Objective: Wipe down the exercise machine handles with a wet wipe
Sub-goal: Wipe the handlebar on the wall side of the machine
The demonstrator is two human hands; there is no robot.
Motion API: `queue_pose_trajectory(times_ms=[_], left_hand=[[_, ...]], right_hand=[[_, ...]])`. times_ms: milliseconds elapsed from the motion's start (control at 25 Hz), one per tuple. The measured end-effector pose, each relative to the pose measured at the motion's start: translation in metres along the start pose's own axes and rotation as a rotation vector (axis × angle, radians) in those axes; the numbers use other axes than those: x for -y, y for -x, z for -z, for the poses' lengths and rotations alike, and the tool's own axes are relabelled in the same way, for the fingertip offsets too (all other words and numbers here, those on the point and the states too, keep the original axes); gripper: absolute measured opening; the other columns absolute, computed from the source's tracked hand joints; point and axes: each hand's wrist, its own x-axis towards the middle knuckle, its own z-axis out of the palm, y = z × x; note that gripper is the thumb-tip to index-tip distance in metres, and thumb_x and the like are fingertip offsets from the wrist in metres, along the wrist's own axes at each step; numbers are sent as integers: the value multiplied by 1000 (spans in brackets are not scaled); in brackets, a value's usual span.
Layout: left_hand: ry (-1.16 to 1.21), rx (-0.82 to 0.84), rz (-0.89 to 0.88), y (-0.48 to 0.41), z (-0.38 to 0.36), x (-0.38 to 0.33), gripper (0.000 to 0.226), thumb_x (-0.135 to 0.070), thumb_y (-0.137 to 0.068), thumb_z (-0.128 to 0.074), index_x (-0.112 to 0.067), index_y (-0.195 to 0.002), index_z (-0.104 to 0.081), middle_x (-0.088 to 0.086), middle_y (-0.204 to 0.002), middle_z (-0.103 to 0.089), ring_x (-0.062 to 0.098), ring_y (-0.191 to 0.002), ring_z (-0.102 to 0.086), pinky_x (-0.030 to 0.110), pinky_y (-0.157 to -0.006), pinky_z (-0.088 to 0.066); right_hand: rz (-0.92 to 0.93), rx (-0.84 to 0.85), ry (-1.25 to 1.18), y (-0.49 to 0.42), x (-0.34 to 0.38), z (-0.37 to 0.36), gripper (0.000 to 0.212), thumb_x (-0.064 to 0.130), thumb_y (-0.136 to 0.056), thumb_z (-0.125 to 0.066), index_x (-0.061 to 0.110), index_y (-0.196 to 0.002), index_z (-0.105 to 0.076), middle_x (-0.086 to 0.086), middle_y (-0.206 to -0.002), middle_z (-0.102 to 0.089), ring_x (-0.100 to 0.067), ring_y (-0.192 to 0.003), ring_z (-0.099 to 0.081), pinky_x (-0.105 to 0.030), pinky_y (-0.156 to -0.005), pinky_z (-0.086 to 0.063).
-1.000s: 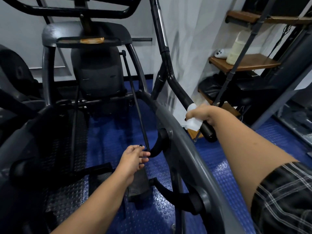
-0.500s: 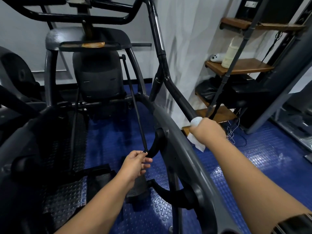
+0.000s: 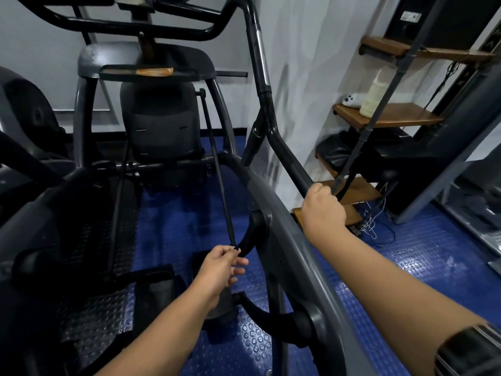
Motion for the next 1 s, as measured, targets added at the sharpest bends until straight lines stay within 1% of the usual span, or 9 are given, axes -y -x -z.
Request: queue_pose_trajectory(times_ms=[160,240,360,480,640,720,800,880,1000], left_hand=[[-11,9,17,8,3,4,9,-20,-99,-55,-13,-104,-59,6,-85,-72,13,-63,-60,25,-58,-45],[-12,5,15,12,7,5,9,-20,-99,-54,-13,-104,-58,6,-85,-72,12,-63,-60,24,-57,-45],[-15,-8,11,16,11,5,8,-19,-100,-54,-13,-103,-58,5,-84,-72,12,-61,-60,24,-56,-43],[-14,-17,2,19,14,6,8,-20,-99,-55,-14,-103,-59,5,-84,-72,12,-63,-60,24,-57,-44],[-27,-15,-3,22,10,8,8,-20,-99,-55,-14,-103,-59,5,-85,-72,13,-64,-61,24,-57,-44],[-35,-5,-4,23,4,8,9,-20,-99,-54,-13,-103,-59,5,-87,-72,12,-64,-61,23,-57,-45],[-43,8,-6,25,-2,9,9,-20,-100,-54,-13,-104,-59,5,-87,-72,12,-63,-61,23,-56,-44],[-52,14,-9,26,-7,11,9,-19,-99,-54,-13,-104,-59,5,-86,-73,11,-63,-61,22,-56,-44],[-53,5,-9,25,-12,15,9,-19,-99,-54,-12,-104,-59,5,-86,-74,12,-64,-61,23,-57,-44]], right_hand=[[-27,144,-256,-39,11,14,29,6,-92,-56,-2,-118,-45,-17,-113,-59,-33,-97,-64,-36,-66,-47],[31,327,-435,-54,3,28,22,8,-89,-60,3,-108,-51,-16,-112,-61,-33,-95,-61,-34,-70,-48],[-111,641,-873,-65,-20,30,48,23,-79,-76,5,-115,-49,-14,-110,-61,-32,-95,-63,-37,-74,-54],[-247,881,-1122,-54,-38,20,68,31,-64,-83,4,-119,-54,-21,-108,-70,-40,-97,-69,-61,-88,-51],[-237,984,-1305,-26,-56,14,55,26,-76,-70,-2,-122,-59,-15,-96,-74,-26,-79,-69,-33,-73,-53],[-243,960,-1359,-13,-62,6,68,27,-66,-72,-5,-124,-57,-17,-97,-73,-30,-82,-69,-40,-81,-53],[-290,806,-1331,-4,-59,5,62,28,-68,-73,-4,-119,-58,-19,-92,-73,-33,-75,-71,-44,-79,-56],[-305,642,-1160,3,-53,13,45,37,-82,-66,1,-109,-59,-15,-89,-71,-26,-67,-68,-27,-58,-52],[-247,429,-699,15,-43,16,51,56,-87,-46,8,-100,-54,-10,-89,-66,-29,-81,-65,-31,-58,-40]])
